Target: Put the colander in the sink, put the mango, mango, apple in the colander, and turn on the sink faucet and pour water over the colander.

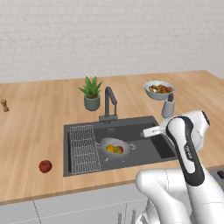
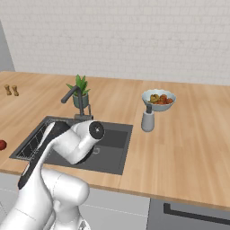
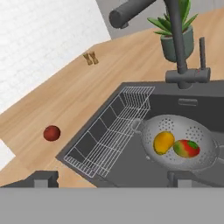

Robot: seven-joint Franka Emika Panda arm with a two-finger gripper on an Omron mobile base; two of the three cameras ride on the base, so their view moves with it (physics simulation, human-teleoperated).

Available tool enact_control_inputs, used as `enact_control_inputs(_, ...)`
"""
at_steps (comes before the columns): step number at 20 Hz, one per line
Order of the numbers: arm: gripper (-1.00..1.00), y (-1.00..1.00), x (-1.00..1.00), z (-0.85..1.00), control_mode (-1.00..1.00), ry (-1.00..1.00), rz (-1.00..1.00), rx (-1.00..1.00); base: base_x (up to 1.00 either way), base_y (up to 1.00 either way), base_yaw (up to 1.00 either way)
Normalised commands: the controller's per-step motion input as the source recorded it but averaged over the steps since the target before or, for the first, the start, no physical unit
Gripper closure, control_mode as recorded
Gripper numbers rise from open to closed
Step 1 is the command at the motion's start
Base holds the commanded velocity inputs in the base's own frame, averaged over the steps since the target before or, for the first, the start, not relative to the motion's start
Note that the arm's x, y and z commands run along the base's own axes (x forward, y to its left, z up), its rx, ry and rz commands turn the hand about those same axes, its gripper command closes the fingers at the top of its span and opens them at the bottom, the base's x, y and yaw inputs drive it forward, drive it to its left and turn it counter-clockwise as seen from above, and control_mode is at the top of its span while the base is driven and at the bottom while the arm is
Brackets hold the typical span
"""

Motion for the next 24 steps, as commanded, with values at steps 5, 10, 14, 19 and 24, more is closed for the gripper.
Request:
enact_control_inputs(5, -1.0, 0.06, -1.0, 0.64, -1.0, 0.0, 0.1, -0.06, 0.0, 0.0, 0.0)
enact_control_inputs(10, -1.0, 0.61, -1.0, 0.45, -1.0, 0.04, 0.08, -0.16, 0.0, 0.0, 0.0)
enact_control_inputs(14, -1.0, 0.99, -0.9, 0.07, -1.0, 0.01, 0.03, -0.04, 0.0, 0.0, 0.0)
enact_control_inputs(19, -1.0, 0.97, -0.28, -0.06, -1.0, 0.01, 0.0, -0.01, 0.0, 0.0, 0.0)
enact_control_inputs(24, -1.0, 0.99, 0.0, -0.5, -1.0, 0.07, 0.0, -0.05, 0.0, 0.0, 0.0)
